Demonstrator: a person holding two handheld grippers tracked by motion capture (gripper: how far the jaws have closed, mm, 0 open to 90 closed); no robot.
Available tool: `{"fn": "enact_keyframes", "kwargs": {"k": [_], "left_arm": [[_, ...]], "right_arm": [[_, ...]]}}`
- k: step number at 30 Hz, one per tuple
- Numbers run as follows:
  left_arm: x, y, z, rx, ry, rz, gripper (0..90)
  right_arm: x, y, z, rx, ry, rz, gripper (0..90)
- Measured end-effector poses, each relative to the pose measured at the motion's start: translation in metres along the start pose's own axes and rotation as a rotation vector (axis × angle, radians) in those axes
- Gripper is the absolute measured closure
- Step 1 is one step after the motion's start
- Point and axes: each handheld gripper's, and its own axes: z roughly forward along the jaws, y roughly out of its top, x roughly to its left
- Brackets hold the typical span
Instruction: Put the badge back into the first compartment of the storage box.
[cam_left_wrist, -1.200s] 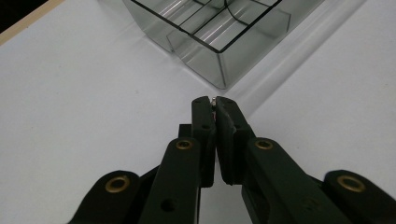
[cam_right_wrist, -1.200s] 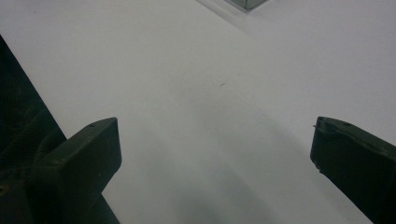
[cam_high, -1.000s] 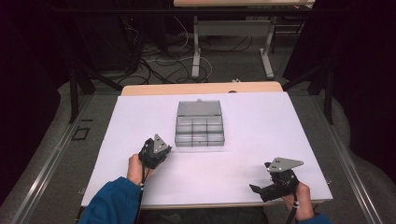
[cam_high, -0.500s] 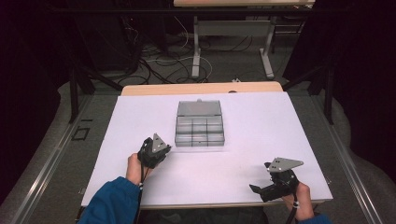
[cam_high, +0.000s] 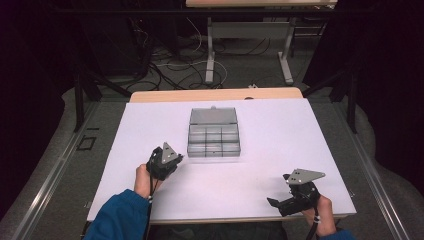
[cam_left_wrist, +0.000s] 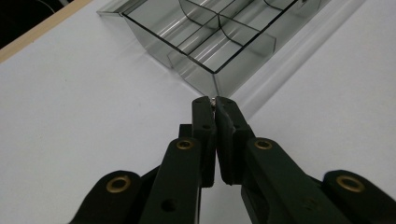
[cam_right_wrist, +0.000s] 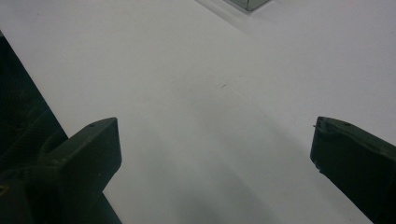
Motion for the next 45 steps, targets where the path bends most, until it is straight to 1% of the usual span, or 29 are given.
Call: {"fn": "enact_keyframes", "kwargs": {"k": [1, 2, 3, 4, 5, 6, 9, 10, 11, 12, 13, 14, 15, 17, 21, 23, 24, 25, 26, 28, 29, 34, 36, 37, 38, 39, 42, 43, 45], "left_arm": [[-0.001, 0.0, 0.0, -0.011, -0.002, -0.009, 87.5], [0.0, 0.001, -0.002, -0.005, 0.0, 0.004, 87.5], [0.0, 0.001, -0.002, -0.012, -0.001, -0.004, 87.4], [0.0, 0.001, -0.002, -0.017, 0.001, -0.006, 87.5], [0.0, 0.002, -0.002, -0.015, -0.001, 0.0, 87.5], [0.0, 0.003, -0.003, -0.011, -0.002, 0.01, 87.5], [0.0, 0.005, -0.005, -0.026, -0.005, 0.006, 87.5], [0.0, 0.006, -0.005, -0.027, -0.011, 0.001, 87.5], [0.0, 0.007, -0.005, -0.029, -0.009, 0.005, 87.5], [0.0, 0.007, -0.006, -0.031, -0.008, 0.004, 87.4], [0.001, 0.008, -0.006, -0.028, -0.005, 0.017, 87.4], [0.0, 0.008, -0.007, -0.026, -0.013, 0.014, 87.4], [-0.001, 0.008, -0.007, -0.033, -0.012, 0.007, 87.5], [-0.001, 0.01, -0.008, -0.03, -0.011, 0.022, 87.4], [-0.001, 0.011, -0.006, -0.039, -0.017, 0.015, 87.4], [0.0, 0.012, -0.006, -0.032, -0.02, 0.014, 87.4], [-0.001, 0.013, -0.005, -0.041, -0.02, 0.007, 87.4], [0.0, 0.014, -0.006, -0.042, -0.015, 0.017, 87.4], [0.0, 0.014, -0.006, -0.041, -0.02, 0.017, 87.5], [0.0, 0.016, -0.007, -0.045, -0.02, 0.019, 87.4], [0.001, 0.017, -0.007, -0.042, -0.016, 0.03, 87.4], [0.001, 0.019, -0.008, -0.054, -0.019, 0.016, 87.4], [0.001, 0.02, -0.009, -0.059, -0.017, 0.024, 87.4], [0.001, 0.02, -0.009, -0.062, -0.017, 0.024, 87.4], [0.002, 0.021, -0.009, -0.062, -0.023, 0.023, 87.5], [0.002, 0.021, -0.009, -0.058, -0.022, 0.026, 87.5], [0.001, 0.024, -0.008, -0.061, -0.021, 0.033, 87.5], [0.001, 0.024, -0.007, -0.067, -0.02, 0.033, 87.5], [0.001, 0.025, -0.007, -0.068, -0.018, 0.031, 87.5]], "right_arm": [[0.0, 0.0, 0.0, -0.003, -0.002, -0.007, 1.5], [0.0, 0.0, 0.0, -0.004, -0.001, -0.008, 1.5], [0.0, 0.0, 0.0, -0.002, -0.001, 0.002, 1.5], [0.0, 0.0, 0.0, -0.002, -0.001, 0.002, 1.5], [-0.001, 0.0, 0.0, 0.009, 0.007, -0.009, 1.5], [-0.001, 0.0, 0.0, 0.009, 0.007, -0.009, 1.5], [-0.001, 0.0, 0.0, 0.005, 0.008, -0.006, 1.5], [-0.001, 0.0, 0.001, 0.002, 0.001, -0.005, 1.5], [-0.001, 0.0, 0.001, 0.005, 0.003, -0.001, 1.5], [-0.002, 0.0, 0.001, 0.013, 0.019, -0.003, 1.5], [-0.002, 0.0, 0.001, 0.013, 0.019, -0.003, 1.5], [-0.002, 0.0, 0.001, 0.004, 0.019, -0.003, 1.5], [-0.002, 0.0, 0.0, 0.003, 0.02, -0.001, 1.5], [-0.002, 0.0, 0.0, 0.014, 0.017, -0.007, 1.5], [-0.002, 0.0, 0.0, 0.012, 0.017, -0.009, 1.5], [-0.002, 0.0, 0.001, 0.004, 0.021, -0.004, 1.5], [-0.001, 0.0, 0.0, 0.005, 0.022, 0.015, 1.5], [-0.001, 0.0, 0.0, 0.005, 0.022, 0.015, 1.5], [-0.002, 0.0, 0.001, 0.003, 0.026, 0.001, 1.5], [-0.002, 0.0, 0.001, 0.003, 0.026, 0.003, 1.5], [-0.002, 0.0, 0.001, 0.004, 0.024, 0.003, 1.5], [-0.002, 0.0, 0.001, 0.0, 0.019, 0.001, 1.5], [-0.003, 0.0, 0.001, 0.006, 0.024, 0.0, 1.5], [-0.002, 0.0, 0.001, 0.011, 0.022, 0.021, 1.5], [-0.003, 0.0, 0.002, 0.011, 0.023, 0.008, 1.5], [-0.002, 0.0, 0.002, 0.012, 0.021, 0.015, 1.5], [-0.002, 0.0, 0.002, 0.007, 0.016, 0.006, 1.5], [-0.002, -0.001, 0.003, -0.002, 0.014, 0.008, 1.5], [-0.002, -0.001, 0.002, 0.002, 0.016, 0.013, 1.5]]}}
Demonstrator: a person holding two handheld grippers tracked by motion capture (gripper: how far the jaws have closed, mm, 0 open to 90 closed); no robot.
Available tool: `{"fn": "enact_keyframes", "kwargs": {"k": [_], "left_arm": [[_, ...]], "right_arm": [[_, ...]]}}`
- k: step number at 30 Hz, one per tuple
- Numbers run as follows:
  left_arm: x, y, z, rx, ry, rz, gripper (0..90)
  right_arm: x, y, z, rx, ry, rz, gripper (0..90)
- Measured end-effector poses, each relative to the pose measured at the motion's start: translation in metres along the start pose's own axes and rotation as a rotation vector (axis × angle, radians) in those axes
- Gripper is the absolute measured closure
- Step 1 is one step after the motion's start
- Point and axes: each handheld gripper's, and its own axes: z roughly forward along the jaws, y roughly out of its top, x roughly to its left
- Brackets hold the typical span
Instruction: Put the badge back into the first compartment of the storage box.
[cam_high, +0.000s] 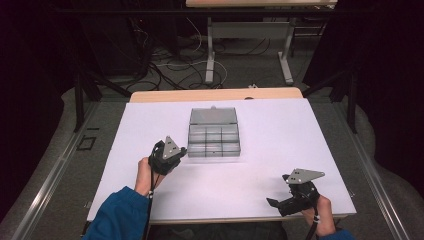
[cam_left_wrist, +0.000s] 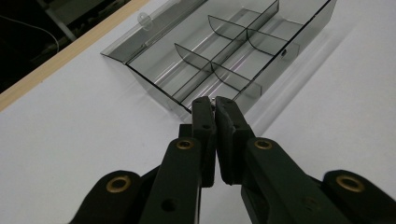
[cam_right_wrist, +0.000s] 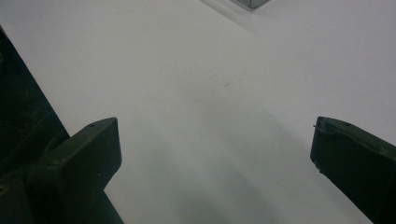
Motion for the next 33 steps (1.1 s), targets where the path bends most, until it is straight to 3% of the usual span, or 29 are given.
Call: {"fn": "enact_keyframes", "kwargs": {"k": [9, 10, 13, 18, 33], "left_arm": [[0.001, 0.004, 0.003, 0.0, 0.008, 0.012, 87.5], [0.002, 0.004, 0.004, 0.005, 0.01, 0.018, 87.4], [0.003, 0.006, 0.006, 0.005, 0.007, 0.003, 87.5], [0.003, 0.012, 0.009, -0.004, 0.014, 0.019, 87.5], [0.008, 0.028, 0.018, -0.015, 0.004, 0.009, 87.5]], "right_arm": [[-0.001, 0.0, -0.002, 0.017, 0.005, 0.005, 1.5], [-0.001, 0.0, 0.0, 0.0, 0.001, 0.001, 1.5], [0.0, 0.0, -0.001, 0.006, 0.0, 0.01, 1.5], [-0.001, 0.0, 0.0, -0.001, -0.005, 0.001, 1.5], [-0.001, 0.0, 0.0, 0.013, 0.0, -0.002, 1.8]]}}
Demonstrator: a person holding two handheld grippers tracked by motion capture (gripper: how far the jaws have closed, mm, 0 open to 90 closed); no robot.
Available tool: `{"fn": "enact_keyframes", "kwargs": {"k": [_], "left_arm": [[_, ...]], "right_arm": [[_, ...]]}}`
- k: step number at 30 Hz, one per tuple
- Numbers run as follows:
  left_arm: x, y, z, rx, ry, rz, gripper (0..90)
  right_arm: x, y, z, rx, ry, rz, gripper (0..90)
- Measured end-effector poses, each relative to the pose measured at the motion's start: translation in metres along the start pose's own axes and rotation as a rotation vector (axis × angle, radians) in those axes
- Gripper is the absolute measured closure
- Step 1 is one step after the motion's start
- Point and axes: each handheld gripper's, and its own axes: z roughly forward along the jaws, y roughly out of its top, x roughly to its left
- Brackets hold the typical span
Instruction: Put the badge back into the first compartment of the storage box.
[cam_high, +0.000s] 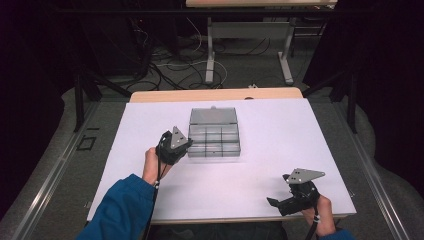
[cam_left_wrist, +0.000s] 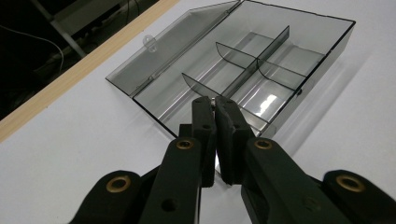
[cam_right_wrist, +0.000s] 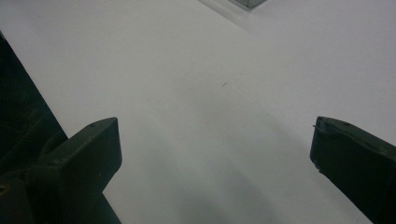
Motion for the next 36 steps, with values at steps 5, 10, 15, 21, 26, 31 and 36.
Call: {"fn": "enact_keyframes", "kwargs": {"k": [5, 10, 15, 21, 26, 31, 36], "left_arm": [[0.004, 0.004, 0.005, -0.005, 0.01, -0.012, 87.5], [0.006, 0.008, 0.01, 0.004, 0.01, -0.002, 87.4], [0.006, 0.012, 0.015, 0.001, 0.012, 0.003, 87.4], [0.006, 0.018, 0.019, -0.005, 0.011, -0.003, 87.4], [0.006, 0.02, 0.025, 0.009, 0.014, 0.007, 87.4], [0.01, 0.021, 0.032, 0.02, 0.021, -0.004, 87.4], [0.014, 0.023, 0.038, 0.044, 0.013, -0.02, 87.4]], "right_arm": [[0.001, 0.0, 0.001, 0.002, -0.005, 0.008, 2.4], [0.0, 0.0, 0.0, -0.003, 0.003, 0.003, 2.2], [0.001, 0.0, 0.0, 0.0, 0.004, 0.014, 2.1], [0.001, 0.0, -0.001, 0.008, 0.002, 0.006, 2.0], [0.0, -0.001, 0.0, -0.015, -0.002, -0.001, 2.0], [0.0, -0.001, 0.0, -0.015, -0.002, 0.0, 2.0], [0.0, -0.001, 0.0, -0.014, 0.0, -0.004, 2.0]]}}
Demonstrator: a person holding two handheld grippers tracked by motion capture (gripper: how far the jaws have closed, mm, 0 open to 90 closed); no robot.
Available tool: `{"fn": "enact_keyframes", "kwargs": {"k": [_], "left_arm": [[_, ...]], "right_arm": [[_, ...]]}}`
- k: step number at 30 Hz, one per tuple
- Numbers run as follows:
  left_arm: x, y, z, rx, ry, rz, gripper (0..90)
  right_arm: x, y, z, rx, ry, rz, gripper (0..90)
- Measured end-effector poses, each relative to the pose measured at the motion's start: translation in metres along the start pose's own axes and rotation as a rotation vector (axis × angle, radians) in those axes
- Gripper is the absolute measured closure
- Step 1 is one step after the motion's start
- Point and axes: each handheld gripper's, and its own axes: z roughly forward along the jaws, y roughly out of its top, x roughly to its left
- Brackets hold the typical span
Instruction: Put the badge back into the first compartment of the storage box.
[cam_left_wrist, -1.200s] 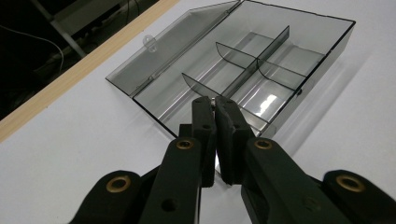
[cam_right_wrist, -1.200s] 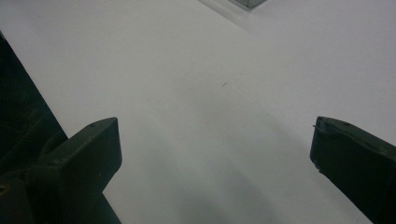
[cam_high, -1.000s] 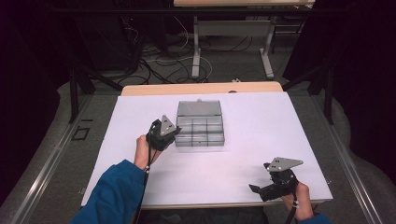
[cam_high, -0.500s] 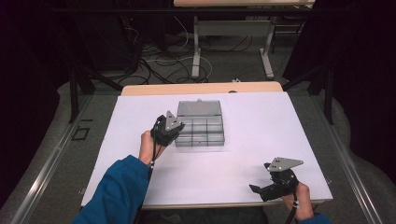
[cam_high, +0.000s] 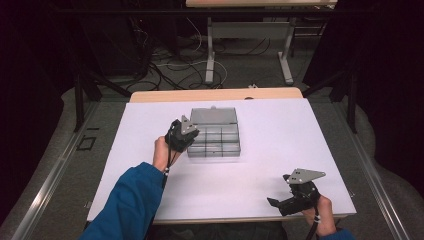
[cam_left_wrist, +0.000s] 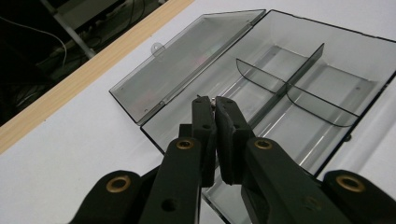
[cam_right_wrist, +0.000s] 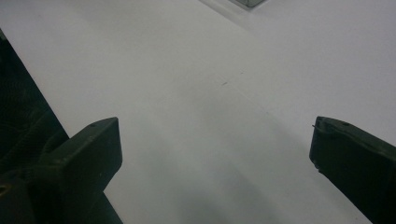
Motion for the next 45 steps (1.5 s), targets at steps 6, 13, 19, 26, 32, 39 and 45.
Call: {"fn": "enact_keyframes", "kwargs": {"k": [6, 13, 19, 26, 32, 39, 45], "left_arm": [[0.001, 0.002, 0.01, 0.012, 0.012, -0.007, 87.4], [0.006, 0.005, 0.019, 0.039, 0.015, -0.013, 87.4], [0.009, 0.008, 0.023, 0.068, 0.009, -0.016, 87.4], [0.012, 0.011, 0.029, 0.086, 0.009, -0.021, 87.4], [0.013, 0.011, 0.035, 0.098, 0.006, -0.026, 87.4], [0.015, 0.011, 0.04, 0.099, 0.011, -0.041, 87.4], [0.015, 0.01, 0.044, 0.103, 0.003, -0.054, 87.4]], "right_arm": [[0.0, 0.0, 0.0, -0.001, 0.001, 0.0, 2.0], [0.0, 0.0, 0.0, 0.0, 0.0, 0.001, 2.1], [0.0, 0.0, 0.0, 0.0, 0.001, 0.001, 2.0], [-0.001, 0.0, 0.0, 0.013, 0.006, -0.002, 2.0], [0.001, 0.0, 0.0, 0.017, 0.002, 0.01, 2.1], [0.001, 0.0, 0.0, 0.018, -0.001, 0.007, 2.1], [0.001, 0.0, 0.0, 0.018, -0.004, 0.006, 2.1]]}}
